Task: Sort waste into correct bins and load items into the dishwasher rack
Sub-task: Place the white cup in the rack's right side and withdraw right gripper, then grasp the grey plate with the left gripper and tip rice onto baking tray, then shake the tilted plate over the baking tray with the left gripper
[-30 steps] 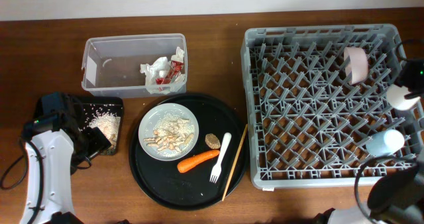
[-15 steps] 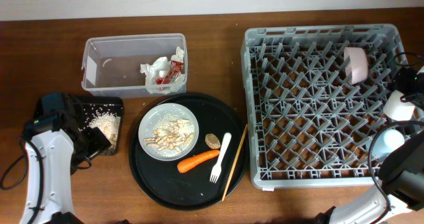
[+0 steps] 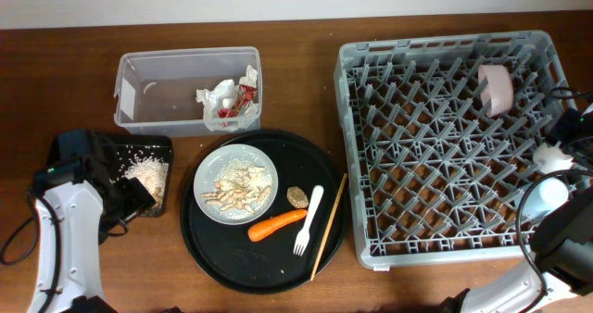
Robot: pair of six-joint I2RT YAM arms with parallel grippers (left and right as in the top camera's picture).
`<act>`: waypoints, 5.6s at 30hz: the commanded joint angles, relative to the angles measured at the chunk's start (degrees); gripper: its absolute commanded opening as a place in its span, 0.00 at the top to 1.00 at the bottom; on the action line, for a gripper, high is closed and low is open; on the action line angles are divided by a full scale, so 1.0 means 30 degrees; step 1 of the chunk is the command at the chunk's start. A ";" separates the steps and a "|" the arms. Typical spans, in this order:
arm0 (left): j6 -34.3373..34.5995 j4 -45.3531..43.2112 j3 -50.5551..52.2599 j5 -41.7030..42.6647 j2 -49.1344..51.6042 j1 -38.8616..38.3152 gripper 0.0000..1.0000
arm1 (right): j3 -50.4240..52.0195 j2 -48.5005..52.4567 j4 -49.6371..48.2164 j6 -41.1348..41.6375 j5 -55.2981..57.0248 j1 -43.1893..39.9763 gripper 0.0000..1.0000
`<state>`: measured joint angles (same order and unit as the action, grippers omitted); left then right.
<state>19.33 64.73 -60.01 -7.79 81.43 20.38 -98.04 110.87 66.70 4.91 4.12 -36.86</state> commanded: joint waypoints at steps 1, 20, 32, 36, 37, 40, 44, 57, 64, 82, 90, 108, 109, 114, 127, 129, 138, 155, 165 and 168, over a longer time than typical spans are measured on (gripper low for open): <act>0.0255 0.0029 -0.0299 -0.0219 -0.0182 0.0066 0.13 | 0.0007 -0.0066 0.0000 0.0197 -0.0168 0.0138 0.37; 0.0248 -0.0044 -0.0299 -0.0226 -0.0182 0.0066 0.13 | -0.1086 -0.2004 -0.0794 0.0539 -0.0299 0.0153 0.50; 0.0248 -0.0051 -0.0299 -0.0219 -0.0182 0.0058 0.13 | -0.2251 0.0911 -0.0306 0.0525 -0.1173 0.0160 0.48; 0.0248 -0.0051 -0.0299 -0.0211 -0.0182 0.0058 0.13 | -0.2273 0.0998 0.0350 0.0525 -0.2018 0.0153 0.01; 0.0248 -0.0051 -0.0299 -0.0211 -0.0182 0.0058 0.13 | -0.2353 0.0758 0.0576 0.0539 -0.2040 0.0160 0.02; 0.0248 -0.0066 -0.0299 -0.0204 -0.0182 0.0044 0.13 | -0.2521 -0.2878 0.2259 0.0372 -0.3905 0.0197 0.02; 0.0240 -0.0284 -0.0299 0.0291 -0.0182 -0.0051 0.13 | -0.2280 -0.5901 0.5719 -0.0066 -0.4007 0.2339 0.02; -0.2069 -0.5865 -0.1938 0.1829 0.3752 -1.6262 0.14 | 1.1941 -1.5395 0.2900 0.2113 -0.3971 1.2269 0.02; 0.1464 -0.8612 -0.4269 0.2827 0.8553 -1.7136 0.39 | 1.2560 -1.6072 0.3038 0.2106 -0.3497 1.2269 0.01; 0.2543 -0.7482 -0.3767 0.1144 1.0958 -1.7114 0.99 | 1.2575 -1.5686 0.3024 0.2106 -0.3497 1.2269 0.02; 0.2543 -0.6528 -0.3803 0.1144 0.9282 -1.7121 0.99 | 1.2575 -1.5686 0.3024 0.2106 -0.3497 1.2269 0.02; 0.1574 -0.2739 -0.3869 -0.1435 0.5945 -1.7121 0.99 | 1.2575 -1.5686 0.3016 0.2106 -0.3504 1.2269 0.02; 0.1384 -0.2521 -0.4022 -0.1530 0.5807 -1.7121 0.99 | 1.2575 -1.5686 0.3016 0.2106 -0.3504 1.2269 0.02; 0.0954 -0.0459 -0.6382 -0.2244 0.5719 -1.7121 0.99 | 1.2575 -1.5686 0.2958 0.2106 -0.3497 1.2269 0.02; -0.2900 -0.0554 -0.7198 0.0831 0.5719 -1.0273 1.00 | 1.2575 -1.5686 0.2994 0.2106 -0.3497 1.2269 0.02; -0.3920 -0.0692 -0.7198 0.2572 0.5719 -0.8845 1.00 | 1.2575 -1.5686 0.2994 0.2106 -0.3497 1.2269 0.02; -0.7351 -0.0925 -0.7198 1.2808 0.4663 -0.1137 1.00 | 1.2575 -1.5686 0.3038 0.2106 -0.3497 1.2269 0.02; -1.0557 0.0313 -0.7191 2.7540 0.4670 0.7708 1.00 | 1.2611 -1.5577 0.3024 0.2106 -0.3497 1.2269 0.01; -1.1540 0.1603 -0.7191 2.4713 0.2892 0.3643 1.00 | 1.2611 -1.5577 0.2973 0.2106 -0.3497 1.2269 0.02; -1.0324 0.2047 -0.7125 1.7340 0.2127 -0.3359 0.99 | 1.2611 -1.5577 0.2958 0.2106 -0.3497 1.2269 0.02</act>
<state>-13.74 70.46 -80.51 61.84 89.17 22.44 -60.47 64.05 75.64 10.74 -7.33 -0.27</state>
